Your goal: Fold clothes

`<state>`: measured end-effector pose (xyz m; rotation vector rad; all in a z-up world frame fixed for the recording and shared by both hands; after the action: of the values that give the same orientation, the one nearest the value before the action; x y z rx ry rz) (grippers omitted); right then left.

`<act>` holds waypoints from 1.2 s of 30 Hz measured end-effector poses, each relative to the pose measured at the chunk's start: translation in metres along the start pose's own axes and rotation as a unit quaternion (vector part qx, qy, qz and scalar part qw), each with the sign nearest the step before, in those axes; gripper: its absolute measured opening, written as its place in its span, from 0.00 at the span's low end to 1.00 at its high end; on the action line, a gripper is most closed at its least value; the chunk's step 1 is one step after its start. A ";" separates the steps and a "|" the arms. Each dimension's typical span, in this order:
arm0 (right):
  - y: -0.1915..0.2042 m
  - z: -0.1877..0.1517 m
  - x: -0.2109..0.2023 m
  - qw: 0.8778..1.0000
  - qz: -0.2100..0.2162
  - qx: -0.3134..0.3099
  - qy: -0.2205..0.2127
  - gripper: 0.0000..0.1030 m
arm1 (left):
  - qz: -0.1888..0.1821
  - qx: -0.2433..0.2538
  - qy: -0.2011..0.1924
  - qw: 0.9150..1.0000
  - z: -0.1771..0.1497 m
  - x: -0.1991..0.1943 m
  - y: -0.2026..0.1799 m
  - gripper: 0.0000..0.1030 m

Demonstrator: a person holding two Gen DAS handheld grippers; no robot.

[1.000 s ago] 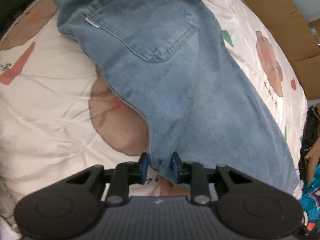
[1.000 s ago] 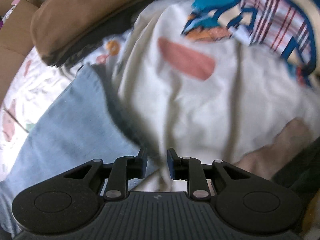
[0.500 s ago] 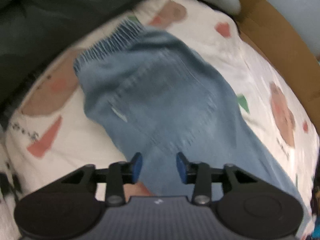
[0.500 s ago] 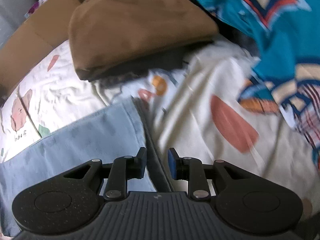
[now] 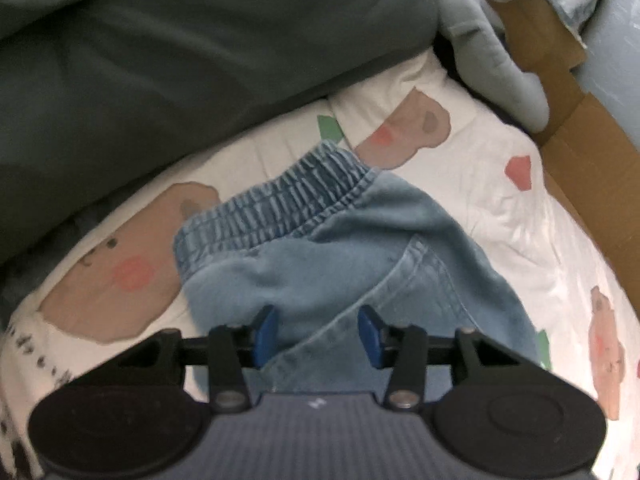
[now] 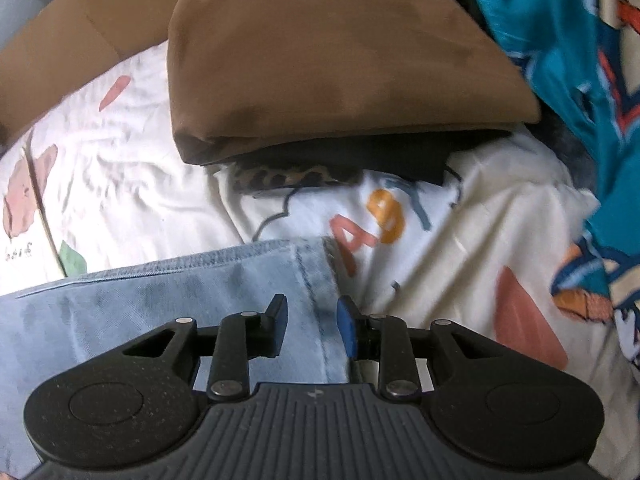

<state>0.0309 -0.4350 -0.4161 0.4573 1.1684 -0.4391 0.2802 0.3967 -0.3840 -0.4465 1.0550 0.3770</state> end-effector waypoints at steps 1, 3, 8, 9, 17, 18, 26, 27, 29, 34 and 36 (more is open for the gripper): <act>0.004 0.002 0.004 1.000 -0.001 -0.005 -0.001 0.34 | 0.006 -0.001 0.003 1.000 0.002 0.007 0.000 0.46; 0.007 0.006 0.012 1.000 -0.005 -0.003 -0.001 0.35 | 0.019 0.002 0.006 1.000 0.003 0.018 0.001 0.44; 0.012 0.007 0.027 1.000 -0.015 -0.019 0.001 0.40 | 0.076 0.031 0.006 0.997 0.015 0.046 0.010 0.09; 0.013 0.006 0.029 0.999 -0.017 -0.028 0.000 0.41 | 0.088 0.037 0.005 0.995 0.018 0.051 0.012 0.04; 0.014 0.003 0.031 0.999 -0.019 -0.039 -0.004 0.41 | 0.109 0.051 0.026 0.992 0.051 0.077 0.012 0.03; 0.014 0.003 0.031 0.999 -0.020 -0.041 -0.005 0.41 | 0.110 0.053 0.026 0.992 0.053 0.078 0.013 0.03; 0.012 0.007 0.029 0.999 -0.014 -0.038 0.000 0.41 | 0.090 0.045 0.026 0.995 0.057 0.051 0.009 0.14; 0.011 0.007 0.028 0.999 -0.013 -0.035 0.000 0.41 | 0.084 0.046 0.018 0.995 0.055 0.042 0.006 0.33; 0.010 0.009 0.025 0.999 -0.016 -0.030 -0.002 0.41 | 0.084 0.052 0.001 0.995 0.054 0.028 -0.001 0.44; 0.006 0.013 0.018 0.999 -0.031 -0.033 -0.014 0.41 | 0.050 0.077 -0.022 0.995 0.054 0.019 -0.031 0.44; 0.002 0.016 0.017 0.999 -0.038 -0.030 -0.018 0.41 | 0.039 0.087 -0.025 0.995 0.056 0.024 -0.043 0.44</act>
<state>0.0495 -0.4435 -0.4264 0.3517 1.1642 -0.4755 0.3540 0.3913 -0.3740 -0.2402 1.0489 0.3598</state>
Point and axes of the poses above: each gripper's, at about its wrist camera, not at the fingertips, and x roughly the way its jaws point, y to its left, z to its top, the point moved 8 cm from there along x, roughly the way its jaws point, and after that the axes turned 3 degrees about y, right-handed, at the moved point
